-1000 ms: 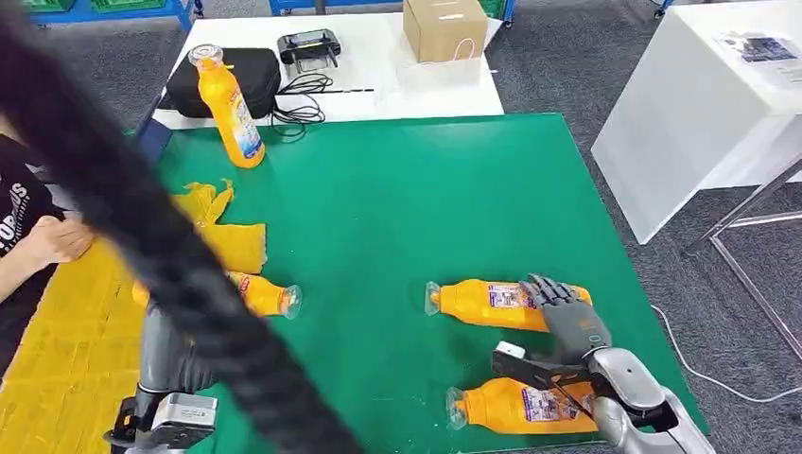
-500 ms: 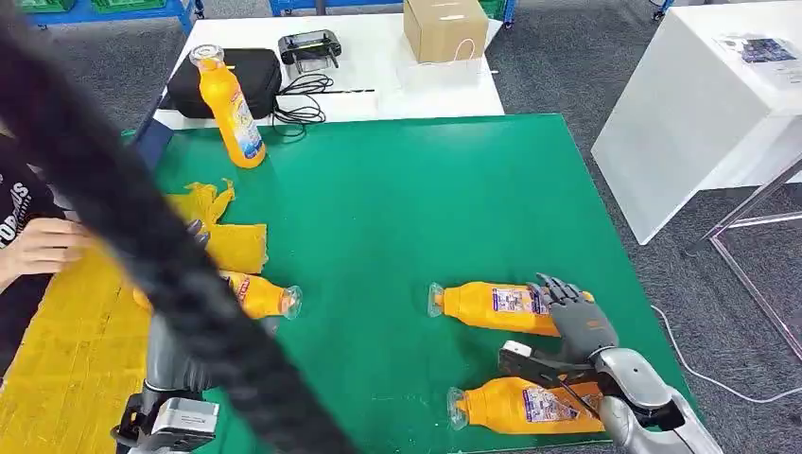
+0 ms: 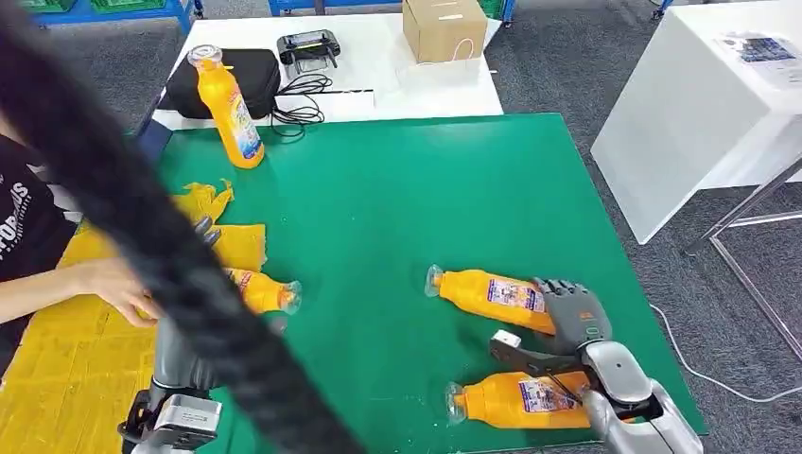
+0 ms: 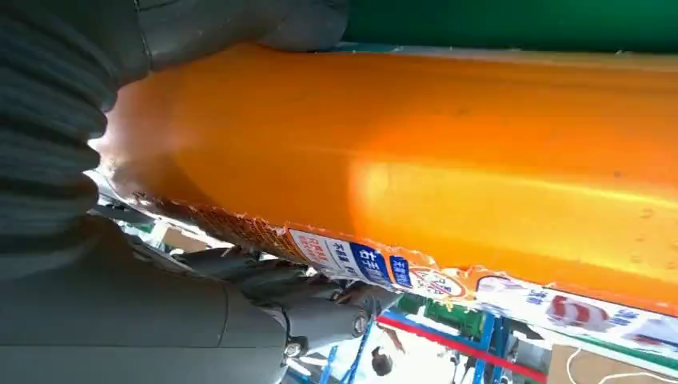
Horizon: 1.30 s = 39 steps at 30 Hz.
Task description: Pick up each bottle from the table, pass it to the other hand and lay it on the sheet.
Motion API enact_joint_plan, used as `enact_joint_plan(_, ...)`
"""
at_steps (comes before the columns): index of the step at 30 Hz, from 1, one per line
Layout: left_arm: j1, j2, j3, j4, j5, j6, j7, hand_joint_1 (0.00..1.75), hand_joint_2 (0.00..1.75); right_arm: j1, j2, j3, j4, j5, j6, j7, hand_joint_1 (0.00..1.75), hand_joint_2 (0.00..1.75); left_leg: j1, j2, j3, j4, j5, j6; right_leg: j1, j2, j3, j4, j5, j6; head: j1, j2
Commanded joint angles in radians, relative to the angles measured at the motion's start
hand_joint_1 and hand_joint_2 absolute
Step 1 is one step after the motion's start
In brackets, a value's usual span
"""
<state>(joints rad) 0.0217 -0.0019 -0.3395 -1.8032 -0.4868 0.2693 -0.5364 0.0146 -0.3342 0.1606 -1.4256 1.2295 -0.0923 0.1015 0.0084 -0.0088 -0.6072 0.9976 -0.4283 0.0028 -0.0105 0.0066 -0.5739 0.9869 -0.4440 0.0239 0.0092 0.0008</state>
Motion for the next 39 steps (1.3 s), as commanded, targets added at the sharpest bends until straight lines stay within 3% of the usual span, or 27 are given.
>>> enact_joint_plan(1,-0.026,-0.008,-0.010,0.031,0.003,-0.006,0.002,0.00,1.75,-0.032,0.049,-0.015,0.084,0.001,0.000,-0.001,1.75,1.75,0.001,0.001,0.005,0.000,-0.001,0.000,0.002,-0.001,0.006,-0.002,0.000,0.000,0.000,0.000)
enact_joint_plan(9,-0.036,-0.012,-0.016,0.036,0.025,-0.026,-0.003,0.00,1.75,-0.061,0.070,-0.005,0.128,0.028,-0.028,-0.011,1.75,1.75,0.001,0.001,0.003,-0.001,0.000,0.000,0.001,0.000,0.003,-0.002,0.000,-0.001,0.000,0.000)
enact_joint_plan(14,-0.025,-0.005,-0.028,0.026,0.090,-0.122,0.015,0.00,1.75,-0.048,0.202,-0.067,-0.002,-0.068,-0.251,-0.085,1.75,1.75,0.001,0.002,0.002,0.000,-0.001,0.000,0.001,0.001,0.002,-0.001,0.000,-0.001,0.000,0.000)
enact_joint_plan(17,-0.044,-0.002,-0.032,0.082,0.256,-0.286,0.061,0.00,1.75,-0.023,0.280,-0.071,-0.098,-0.195,-0.390,-0.181,1.75,1.75,0.001,0.003,0.004,0.000,-0.002,-0.001,0.001,0.002,0.003,0.000,-0.001,-0.002,0.000,0.000)
enact_joint_plan(21,-0.068,-0.004,-0.043,0.136,0.295,-0.328,0.072,0.00,1.75,-0.001,0.318,-0.046,-0.148,-0.306,-0.447,-0.261,1.75,1.75,0.001,0.000,0.004,-0.001,-0.001,0.000,0.002,-0.002,0.004,-0.001,-0.001,-0.001,0.000,0.000)
enact_joint_plan(26,-0.092,-0.003,-0.060,0.181,0.332,-0.352,0.101,0.00,1.75,0.005,0.345,0.010,-0.176,-0.457,-0.435,-0.344,1.75,1.75,0.001,0.000,0.002,-0.001,0.000,0.000,0.001,-0.001,0.002,-0.001,0.000,-0.001,0.000,0.000)
enact_joint_plan(27,-0.097,-0.003,-0.064,0.192,0.338,-0.355,0.106,0.00,1.75,0.003,0.346,0.025,-0.177,-0.480,-0.422,-0.353,1.75,1.75,0.002,0.001,0.006,0.000,-0.002,0.000,0.003,-0.001,0.008,-0.002,-0.002,-0.001,0.000,0.000)
enact_joint_plan(30,-0.115,-0.003,-0.072,0.230,0.385,-0.386,0.128,0.00,1.75,-0.003,0.350,0.083,-0.181,-0.613,-0.335,-0.407,1.75,1.75,0.001,0.001,0.001,-0.001,0.000,0.000,0.001,-0.001,0.002,-0.001,0.000,-0.001,0.000,0.000)
enact_joint_plan(35,-0.145,-0.008,-0.074,0.275,0.443,-0.416,0.144,0.00,1.75,-0.026,0.364,0.181,-0.152,-0.718,-0.212,-0.461,1.75,1.75,0.000,0.001,0.001,-0.001,0.000,0.000,0.001,0.000,0.002,-0.001,0.000,-0.001,0.000,0.000)
enact_joint_plan(39,-0.171,-0.016,-0.075,0.305,0.461,-0.423,0.152,0.00,1.75,-0.051,0.391,0.269,-0.097,-0.724,-0.177,-0.474,1.75,1.75,0.001,0.002,0.002,-0.001,0.000,0.000,0.001,0.000,0.002,-0.001,0.000,-0.001,0.000,0.000)
